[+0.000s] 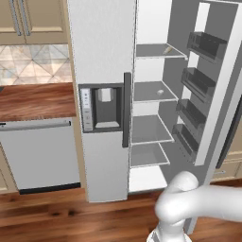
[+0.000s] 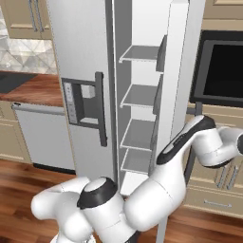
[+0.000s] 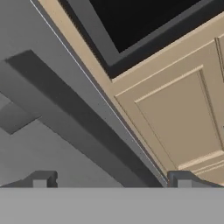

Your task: Pick up the frozen fish from the freezer, place it on any shelf in the fridge, and close the fridge and freezer doors when done.

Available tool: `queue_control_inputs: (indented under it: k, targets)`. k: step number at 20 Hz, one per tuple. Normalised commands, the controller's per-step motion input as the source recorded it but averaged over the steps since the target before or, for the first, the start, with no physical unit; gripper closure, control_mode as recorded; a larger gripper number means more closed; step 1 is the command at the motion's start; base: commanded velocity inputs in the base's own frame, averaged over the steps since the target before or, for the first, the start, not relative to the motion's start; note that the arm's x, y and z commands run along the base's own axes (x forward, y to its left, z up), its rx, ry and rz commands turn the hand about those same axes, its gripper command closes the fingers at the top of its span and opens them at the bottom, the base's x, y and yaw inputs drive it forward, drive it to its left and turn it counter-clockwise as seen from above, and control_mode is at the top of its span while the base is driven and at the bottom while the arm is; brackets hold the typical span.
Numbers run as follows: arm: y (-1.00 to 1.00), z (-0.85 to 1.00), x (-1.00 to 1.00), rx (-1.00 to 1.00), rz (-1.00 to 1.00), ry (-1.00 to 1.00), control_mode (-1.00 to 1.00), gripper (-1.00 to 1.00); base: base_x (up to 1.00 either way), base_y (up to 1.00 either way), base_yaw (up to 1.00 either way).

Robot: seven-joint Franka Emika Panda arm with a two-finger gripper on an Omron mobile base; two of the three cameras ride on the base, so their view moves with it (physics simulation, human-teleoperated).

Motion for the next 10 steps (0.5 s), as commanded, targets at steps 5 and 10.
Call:
queue_control_inputs:
  k: [5, 10]
  targets:
    - [0.11, -0.18, 0.73, 0.05, 0.02, -0.05, -1.00, -1.00, 0.00, 0.00, 0.00]
    - [0.88, -0.04, 0.66, 0.05, 0.11, -0.06, -1.00, -1.00, 0.00, 0.00, 0.00]
